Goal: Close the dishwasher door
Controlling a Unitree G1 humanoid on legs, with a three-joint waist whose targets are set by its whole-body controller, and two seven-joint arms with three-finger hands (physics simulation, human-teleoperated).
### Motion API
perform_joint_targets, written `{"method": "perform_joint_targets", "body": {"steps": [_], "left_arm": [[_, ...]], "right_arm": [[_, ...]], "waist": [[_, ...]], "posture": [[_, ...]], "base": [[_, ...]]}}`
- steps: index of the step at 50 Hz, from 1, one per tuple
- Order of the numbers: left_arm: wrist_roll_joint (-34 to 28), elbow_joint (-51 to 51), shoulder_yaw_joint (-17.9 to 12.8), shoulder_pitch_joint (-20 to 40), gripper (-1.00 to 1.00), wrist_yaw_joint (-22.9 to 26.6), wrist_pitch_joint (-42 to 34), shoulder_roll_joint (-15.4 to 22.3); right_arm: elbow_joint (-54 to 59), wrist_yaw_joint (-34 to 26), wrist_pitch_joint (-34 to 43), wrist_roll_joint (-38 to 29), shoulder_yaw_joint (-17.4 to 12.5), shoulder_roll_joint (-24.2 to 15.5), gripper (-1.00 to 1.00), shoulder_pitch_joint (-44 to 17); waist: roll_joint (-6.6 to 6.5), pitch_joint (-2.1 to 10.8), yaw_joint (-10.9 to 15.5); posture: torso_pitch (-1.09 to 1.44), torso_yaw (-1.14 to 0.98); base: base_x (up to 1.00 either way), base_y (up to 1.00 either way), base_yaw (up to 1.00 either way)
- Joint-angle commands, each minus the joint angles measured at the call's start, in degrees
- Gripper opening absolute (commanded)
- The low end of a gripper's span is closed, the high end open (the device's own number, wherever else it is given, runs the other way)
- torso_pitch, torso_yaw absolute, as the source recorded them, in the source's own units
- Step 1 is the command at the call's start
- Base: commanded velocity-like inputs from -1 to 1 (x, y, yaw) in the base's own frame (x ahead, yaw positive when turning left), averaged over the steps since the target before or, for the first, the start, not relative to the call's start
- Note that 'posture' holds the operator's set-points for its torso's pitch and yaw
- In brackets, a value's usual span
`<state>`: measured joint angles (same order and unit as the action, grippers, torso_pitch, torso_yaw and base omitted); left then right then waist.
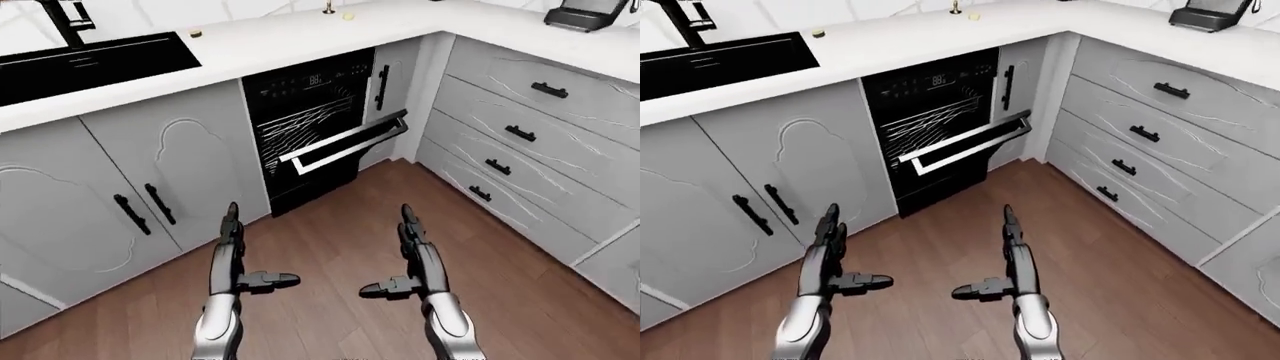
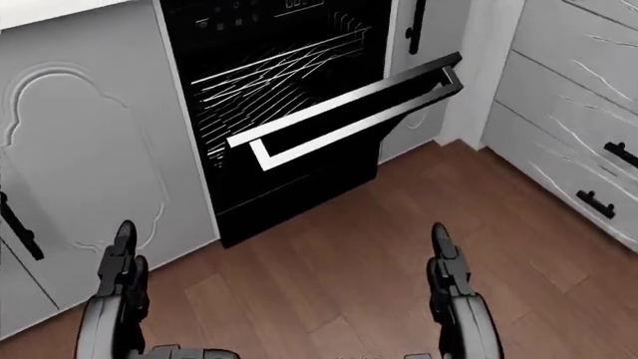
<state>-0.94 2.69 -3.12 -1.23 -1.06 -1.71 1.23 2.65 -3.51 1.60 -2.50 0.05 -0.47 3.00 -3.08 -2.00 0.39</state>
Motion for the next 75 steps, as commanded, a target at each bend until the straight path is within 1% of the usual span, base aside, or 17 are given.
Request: {"method": "perform_joint_targets", "body": {"steps": [1,7,9,20,23,34,38,39,49,52,53,57,63,67,68,69,75], "left_arm": [[0.0,-2.5,0.9,1.3,1.00,0.4,2.1,-0.2],[0.1,-2.2,0.7,1.5,1.00,0.3,2.1,-0.1],[0.1,-2.2,0.8,1.5,1.00,0.4,2.1,-0.2],[0.1,-2.6,0.7,1.3,1.00,0.4,2.0,-0.1],[0.1,-2.4,0.7,1.4,1.00,0.4,2.0,-0.1],[0.1,-2.6,0.7,1.4,1.00,0.3,2.0,-0.2],[0.1,-2.5,0.7,1.3,1.00,0.3,2.0,-0.2],[0.1,-2.5,0.7,1.3,1.00,0.3,2.1,-0.2],[0.0,-1.8,0.9,1.6,1.00,0.2,2.4,-0.2],[0.1,-2.1,0.8,1.7,1.00,0.2,2.1,-0.2],[0.0,-2.1,0.8,1.6,1.00,0.1,2.1,-0.2],[0.1,-2.5,0.8,1.5,1.00,0.1,2.0,-0.2],[0.1,-1.9,0.7,1.6,1.00,0.1,2.4,-0.2],[0.1,-2.0,0.7,1.6,1.00,0.2,2.4,-0.1],[0.1,-2.0,0.7,1.6,1.00,0.2,2.5,-0.1],[0.1,-2.0,0.7,1.6,1.00,0.2,2.5,-0.1],[0.1,-2.2,0.7,1.4,1.00,0.1,2.4,-0.2]], "right_arm": [[-3.0,0.5,-1.8,0.2,-0.8,-0.4,1.00,-1.1],[-2.3,0.4,-2.4,0.3,-1.0,-0.5,1.00,-1.2],[-2.2,0.4,-2.5,0.3,-1.0,-0.5,1.00,-1.1],[-2.2,0.5,-2.7,0.3,-1.0,-0.4,1.00,-0.9],[-2.1,0.5,-2.8,0.2,-1.0,-0.4,1.00,-1.0],[-3.0,0.6,-2.3,0.2,-0.6,-0.3,1.00,-0.5],[-2.6,0.6,-2.5,0.2,-0.6,-0.3,1.00,-0.6],[-2.5,0.5,-2.5,0.2,-0.6,-0.3,1.00,-0.6],[-3.4,0.4,-1.6,0.1,-0.7,-0.4,1.00,-0.9],[-3.3,0.3,-1.9,0.2,-0.7,-0.4,1.00,-0.7],[-3.3,0.3,-1.9,0.2,-0.8,-0.4,1.00,-0.6],[-3.4,0.4,-2.0,0.1,-0.7,-0.3,1.00,-0.5],[-3.1,0.5,-2.2,0.2,-0.8,-0.3,1.00,-0.6],[-4.3,0.4,-1.5,0.2,-0.6,-0.2,1.00,-0.2],[-4.4,0.4,-1.5,0.2,-0.5,-0.2,1.00,-0.2],[-4.4,0.4,-1.5,0.2,-0.5,-0.2,1.00,-0.2],[-4.2,0.4,-1.8,0.2,-0.7,-0.3,1.00,0.0]], "waist": [[0.13,0.88,-0.2],[4.80,0.92,-0.1],[8.34,1.95,-0.7],[1.39,-0.32,-1.2],[-3.00,0.75,-0.7],[2.97,0.64,-0.1],[9.09,2.21,-1.0],[6.35,1.20,-1.6],[1.11,-0.28,-1.2],[-3.80,1.10,-0.5],[-1.11,0.41,0.1],[-0.94,1.06,-0.4],[3.22,0.74,0.0],[9.63,2.45,-1.2],[5.99,1.09,-1.6],[6.70,1.62,-1.6],[3.15,0.30,-1.7]], "posture": [[0.00,0.00],[0.00,0.00],[0.00,0.00],[0.00,0.00],[0.00,0.00],[0.00,0.00],[0.00,0.00],[0.00,0.00],[0.00,0.00],[0.00,0.00],[0.00,0.00],[0.00,0.00],[0.00,0.00],[0.00,0.00],[0.00,0.00],[0.00,0.00],[0.00,0.00]], "base": [[0.00,0.00,-0.67],[0.00,0.00,-0.67],[0.00,0.00,-0.68],[0.00,0.00,-0.67],[0.00,0.00,-0.67],[0.00,0.00,-0.67],[0.00,0.00,-0.67],[0.00,0.00,-0.67],[0.00,0.00,-0.68],[0.00,0.00,-0.68],[0.00,0.00,-0.67],[0.00,0.00,-0.68],[0.00,0.00,-0.67],[0.00,0.00,-0.67],[0.00,0.00,-0.67],[0.00,0.00,-0.67],[0.00,0.00,-0.67]]}}
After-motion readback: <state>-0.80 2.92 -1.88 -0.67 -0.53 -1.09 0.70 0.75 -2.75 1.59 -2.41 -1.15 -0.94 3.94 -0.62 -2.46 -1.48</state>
